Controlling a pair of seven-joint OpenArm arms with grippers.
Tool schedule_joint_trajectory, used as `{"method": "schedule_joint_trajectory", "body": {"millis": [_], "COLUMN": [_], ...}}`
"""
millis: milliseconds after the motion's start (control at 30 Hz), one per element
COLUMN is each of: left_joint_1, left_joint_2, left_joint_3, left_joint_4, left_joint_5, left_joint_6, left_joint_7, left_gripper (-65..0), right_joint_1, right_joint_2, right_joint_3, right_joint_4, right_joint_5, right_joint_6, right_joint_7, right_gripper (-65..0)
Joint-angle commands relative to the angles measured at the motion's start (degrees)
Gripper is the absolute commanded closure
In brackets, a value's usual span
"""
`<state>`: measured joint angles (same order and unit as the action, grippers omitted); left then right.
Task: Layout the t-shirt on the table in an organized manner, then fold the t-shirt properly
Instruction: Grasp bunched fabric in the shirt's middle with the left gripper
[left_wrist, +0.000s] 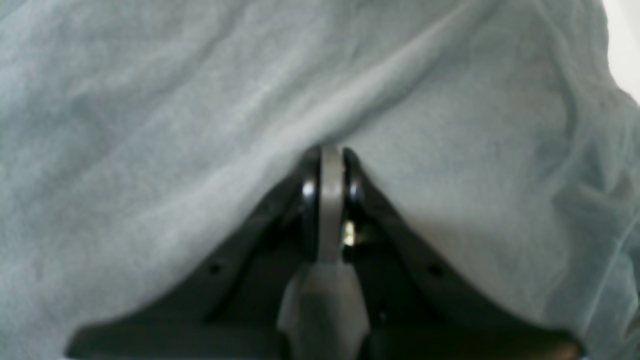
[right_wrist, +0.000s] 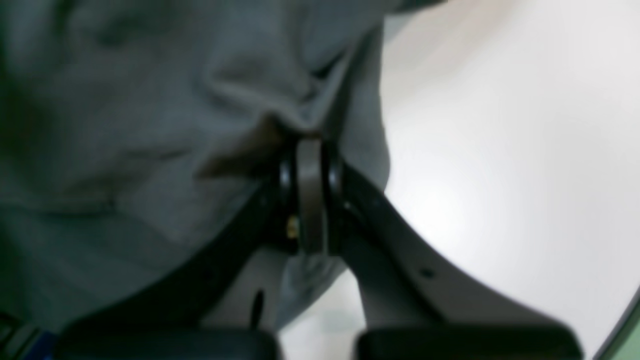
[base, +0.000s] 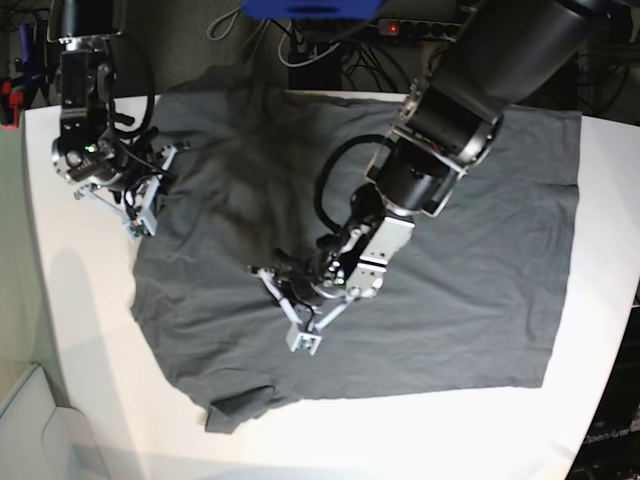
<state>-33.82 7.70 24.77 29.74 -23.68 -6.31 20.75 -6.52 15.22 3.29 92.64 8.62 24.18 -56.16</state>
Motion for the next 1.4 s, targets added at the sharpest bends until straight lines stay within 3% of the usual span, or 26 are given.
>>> {"method": "schedule_joint_trajectory", "body": {"millis": [0,167,433,567,833,1200,1367], "left_joint_1": [-0.33,-0.33,-0.33,-0.33,-0.33,-0.95,-1.30], "left_joint_2": [-1.86,-3.88,-3.70,-3.62,-3.70,-3.27,-2.39], "left_joint_3": [-0.12,-0.12,-0.12,-0.20,-0.20,-0.20,-0.20], "left_joint_4": [-0.24,-0.24,-0.24,-0.24,0.02,0.99,7.49], "left_joint_5": [1.31,1.22,1.22,1.22,1.22,1.22,1.22], "left_joint_6": [2.13,2.13,2.13,2.13,2.13,2.04,2.04], "left_joint_7": [3.20,3.20,3.11,3.11,3.11,3.11,3.29], "left_gripper": [-0.2,-0.2,-0.2,-0.2,-0.2,-0.2,-0.2], "right_joint_1": [-0.46,-2.57,-7.15,-9.17,-14.44,-13.04,-13.04], "right_joint_2": [0.47,0.12,0.12,0.12,-2.26,-2.17,-2.17], "right_joint_3": [0.18,6.25,11.79,11.61,10.91,5.55,3.70], "right_joint_4": [-0.20,-1.78,-1.61,1.47,18.79,19.32,19.32], "right_joint_5": [-0.23,-0.23,-0.23,-0.23,-0.14,-0.14,-0.14], "right_joint_6": [-0.05,-0.14,-0.14,0.12,0.21,0.21,0.21], "right_joint_7": [-0.67,-0.85,-0.59,-1.20,-1.29,-1.29,-1.29], "right_gripper": [0.0,0.0,0.0,0.0,0.0,0.0,0.0]}}
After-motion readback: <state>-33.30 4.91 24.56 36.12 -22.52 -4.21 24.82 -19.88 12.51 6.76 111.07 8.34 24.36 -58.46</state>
